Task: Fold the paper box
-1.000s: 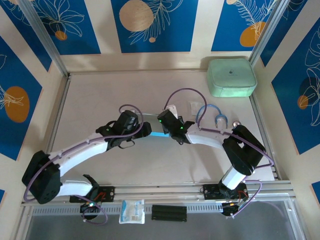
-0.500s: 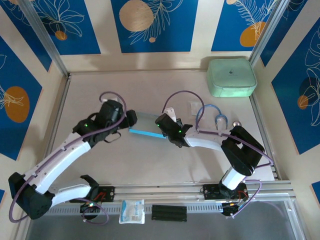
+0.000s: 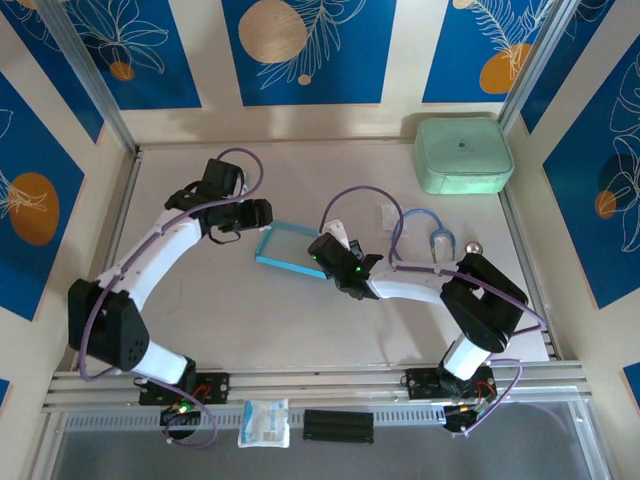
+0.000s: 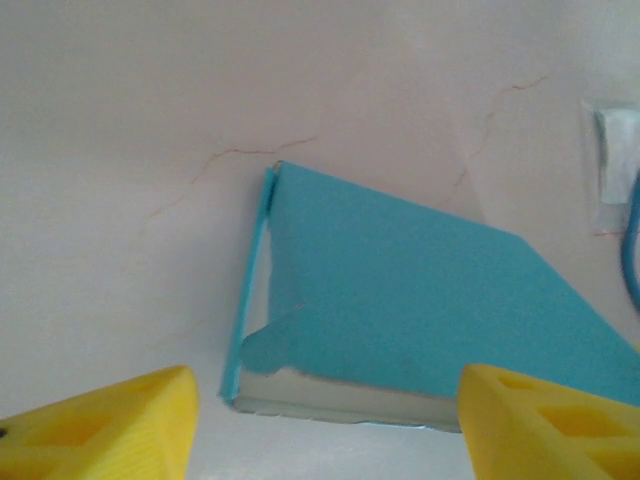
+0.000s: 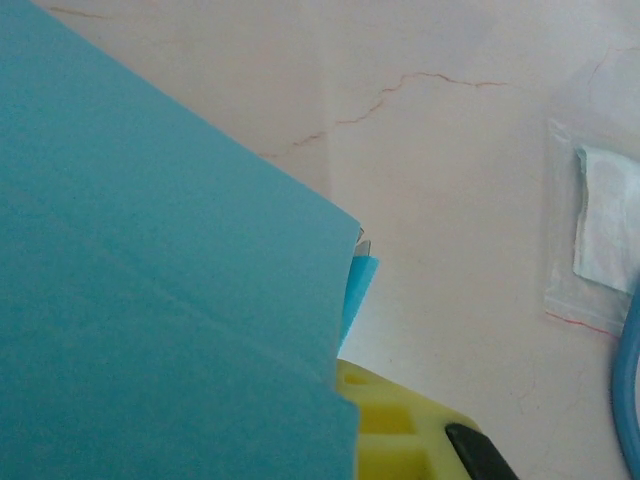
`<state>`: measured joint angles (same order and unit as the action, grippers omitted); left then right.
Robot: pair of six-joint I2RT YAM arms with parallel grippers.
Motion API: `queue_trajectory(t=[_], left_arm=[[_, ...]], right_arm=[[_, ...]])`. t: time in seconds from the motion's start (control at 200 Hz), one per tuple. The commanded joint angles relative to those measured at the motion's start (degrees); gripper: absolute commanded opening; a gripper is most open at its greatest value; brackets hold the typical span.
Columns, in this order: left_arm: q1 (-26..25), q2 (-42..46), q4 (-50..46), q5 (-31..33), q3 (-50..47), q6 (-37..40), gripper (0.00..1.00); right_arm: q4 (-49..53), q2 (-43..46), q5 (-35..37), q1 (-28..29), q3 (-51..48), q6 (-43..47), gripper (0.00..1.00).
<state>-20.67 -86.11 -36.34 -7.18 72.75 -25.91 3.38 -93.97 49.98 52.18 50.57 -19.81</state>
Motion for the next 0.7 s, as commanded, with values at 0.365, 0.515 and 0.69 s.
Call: queue_trajectory(t=[0.365,0.515,0.69], left_arm=[[0.7,-7.6,6.4,-8.6,-2.4,1.7,0.44],[0.6,-7.3,8.4,-8.3,-5.7,0.6,0.4],[0.5,-6.9,11.0,-9.0,-8.4,-2.0,0.39]], right_arm=[[5.1,-2.0,-1.9,1.4,1.0,-1.0,0.05],[6.8,-0.1,-3.2,2.3,1.6,-2.7,0.18],[9.9,4.1,-7.8,3.8,0.2,-7.5,0.35]])
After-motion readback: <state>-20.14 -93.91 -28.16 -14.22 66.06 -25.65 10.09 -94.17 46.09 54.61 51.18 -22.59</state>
